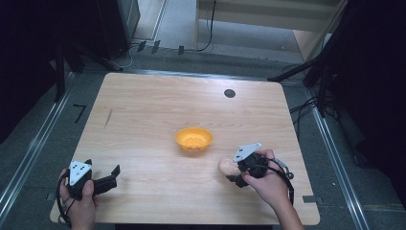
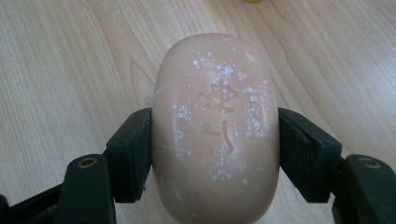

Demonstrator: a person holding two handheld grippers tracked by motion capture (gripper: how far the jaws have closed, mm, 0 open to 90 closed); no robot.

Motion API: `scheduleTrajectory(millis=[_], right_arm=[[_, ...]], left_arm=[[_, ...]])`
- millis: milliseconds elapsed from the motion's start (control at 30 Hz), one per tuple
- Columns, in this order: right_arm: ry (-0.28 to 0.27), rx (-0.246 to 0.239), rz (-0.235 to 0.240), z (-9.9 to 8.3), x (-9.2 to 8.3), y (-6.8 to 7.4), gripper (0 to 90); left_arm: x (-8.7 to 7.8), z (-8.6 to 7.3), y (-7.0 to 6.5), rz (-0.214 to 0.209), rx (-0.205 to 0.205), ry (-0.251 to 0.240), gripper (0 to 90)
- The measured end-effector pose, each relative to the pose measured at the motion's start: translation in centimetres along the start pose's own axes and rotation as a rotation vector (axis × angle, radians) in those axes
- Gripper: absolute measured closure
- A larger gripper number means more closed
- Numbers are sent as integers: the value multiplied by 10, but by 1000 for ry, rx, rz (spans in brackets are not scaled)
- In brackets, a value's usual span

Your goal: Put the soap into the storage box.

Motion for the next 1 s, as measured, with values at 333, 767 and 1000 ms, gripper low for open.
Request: scheduleTrajectory(millis=[333, 767, 1000], right_arm=[[-6, -42, 18, 19, -3, -10, 335], [-11, -76, 43, 35, -2, -17, 334], [-10, -116, 61, 46, -1, -20, 334]], left_arm=[[0, 0, 0, -1, 0, 2, 0], [0, 0, 0, -1, -2, 4, 0], [0, 0, 0, -1, -3, 3, 0]])
Point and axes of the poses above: each handheld gripper's, and its own axes: x roughly forward along the jaws, z roughly out of its top, y roughly to its left, the point moved 5 cm from there along x, roughly forward along the jaws, and after that the axes turned 6 degrees about -y, right-handed, at the moved point
